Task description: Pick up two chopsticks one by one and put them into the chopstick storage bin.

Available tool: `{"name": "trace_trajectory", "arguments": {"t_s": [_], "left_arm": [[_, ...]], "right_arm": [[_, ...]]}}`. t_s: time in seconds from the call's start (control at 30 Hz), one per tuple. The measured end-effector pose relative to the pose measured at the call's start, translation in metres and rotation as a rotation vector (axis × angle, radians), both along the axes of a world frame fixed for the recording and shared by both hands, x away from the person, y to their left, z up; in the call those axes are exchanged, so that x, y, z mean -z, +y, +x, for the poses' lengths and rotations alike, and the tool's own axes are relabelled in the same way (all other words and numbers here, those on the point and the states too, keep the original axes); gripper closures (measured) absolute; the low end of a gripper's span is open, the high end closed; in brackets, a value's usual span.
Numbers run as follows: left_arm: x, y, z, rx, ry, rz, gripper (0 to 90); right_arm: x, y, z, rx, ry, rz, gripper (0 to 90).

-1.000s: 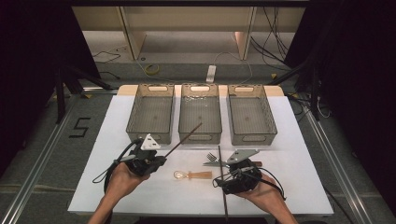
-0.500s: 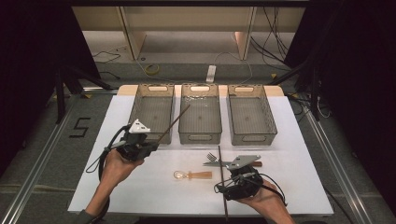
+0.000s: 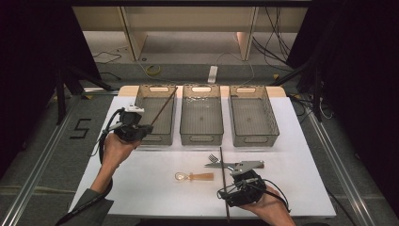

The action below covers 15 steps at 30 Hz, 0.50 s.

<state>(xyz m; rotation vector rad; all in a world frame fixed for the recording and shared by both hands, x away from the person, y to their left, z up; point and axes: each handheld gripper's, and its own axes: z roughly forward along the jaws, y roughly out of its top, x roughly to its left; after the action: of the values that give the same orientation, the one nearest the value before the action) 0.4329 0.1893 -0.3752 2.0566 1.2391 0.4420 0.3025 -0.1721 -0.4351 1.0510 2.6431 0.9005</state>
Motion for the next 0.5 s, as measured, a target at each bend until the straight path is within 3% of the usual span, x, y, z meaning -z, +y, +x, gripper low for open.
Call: {"name": "trace_trajectory", "arguments": {"t_s": [0.2, 0.27, 0.33, 0.5], "left_arm": [[-0.003, 0.006, 0.022, -0.045, -0.012, -0.001, 85.5], [-0.004, 0.009, 0.030, -0.061, -0.004, -0.021, 85.5], [-0.004, 0.010, 0.038, -0.074, 0.003, 0.006, 85.5], [0.004, 0.015, 0.057, -0.117, 0.025, -0.003, 85.5]], "right_arm": [[0.000, 0.000, -0.002, -0.009, 0.015, 0.013, 26.9], [0.000, 0.000, -0.003, -0.017, 0.012, 0.012, 26.5], [0.000, 0.001, -0.004, -0.017, 0.018, 0.013, 26.3], [0.000, 0.000, -0.005, -0.018, 0.021, 0.013, 26.0]]}}
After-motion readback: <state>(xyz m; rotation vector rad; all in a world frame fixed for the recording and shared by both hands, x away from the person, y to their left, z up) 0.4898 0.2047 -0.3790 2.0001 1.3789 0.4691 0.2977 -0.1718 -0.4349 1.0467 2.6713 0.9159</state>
